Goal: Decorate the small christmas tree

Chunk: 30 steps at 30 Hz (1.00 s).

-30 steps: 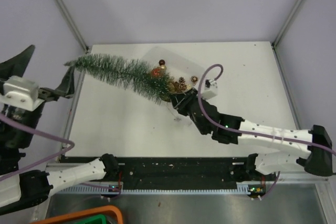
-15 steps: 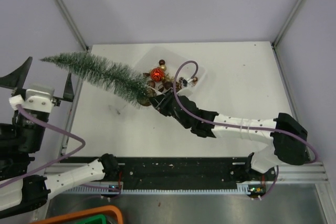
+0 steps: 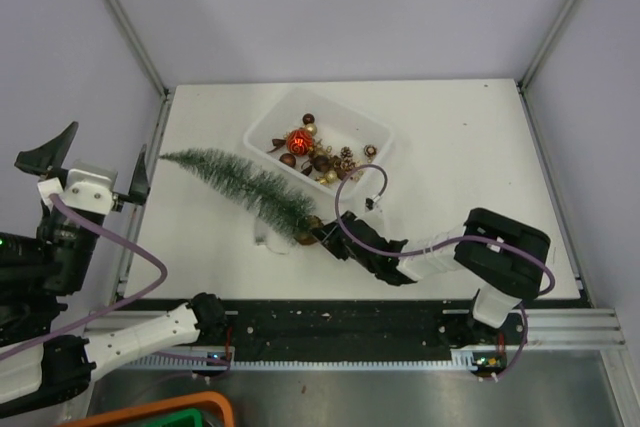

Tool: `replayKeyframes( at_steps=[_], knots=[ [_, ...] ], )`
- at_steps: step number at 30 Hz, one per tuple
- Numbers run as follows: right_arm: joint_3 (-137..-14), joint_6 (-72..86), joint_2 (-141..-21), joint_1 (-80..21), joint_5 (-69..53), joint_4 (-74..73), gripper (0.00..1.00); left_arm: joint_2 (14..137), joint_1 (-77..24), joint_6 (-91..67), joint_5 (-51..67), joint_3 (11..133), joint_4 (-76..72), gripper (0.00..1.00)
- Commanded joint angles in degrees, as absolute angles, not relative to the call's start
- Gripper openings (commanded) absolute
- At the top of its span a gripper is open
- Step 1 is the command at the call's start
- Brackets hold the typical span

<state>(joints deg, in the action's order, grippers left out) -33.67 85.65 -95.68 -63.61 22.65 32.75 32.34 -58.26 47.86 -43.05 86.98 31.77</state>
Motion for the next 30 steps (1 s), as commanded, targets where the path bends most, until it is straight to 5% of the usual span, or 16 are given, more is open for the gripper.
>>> replayKeyframes(
  at_steps=[1,9,16,20,23,30],
  knots=[
    [-32.3,88.9,-96.4,-63.3,21.7,41.3,0.0,32.4,-58.2,46.2,-42.8,88.4,32.3,0.94],
    [-25.7,92.1,-96.6,-63.4,21.6,41.3,0.0,33.4,-58.2,43.7,-37.5,90.3,42.9,0.88],
    [-19.2,97.5,-99.4,-65.3,22.8,48.3,0.0,41.1,-58.3,22.8,-28.7,94.9,63.4,0.84],
    [-16.5,100.0,-102.3,-65.9,24.0,54.6,0.0,41.9,-58.3,20.0,-27.9,89.0,58.8,0.83],
    [-15.0,100.7,-104.9,-66.2,24.2,61.2,0.0,42.9,-58.3,12.5,-32.3,85.6,52.1,0.93],
    [-11.4,103.1,-112.9,-66.4,24.5,74.1,0.0,46.1,-56.0,4.1,-32.2,80.7,46.0,0.98]
  ],
)
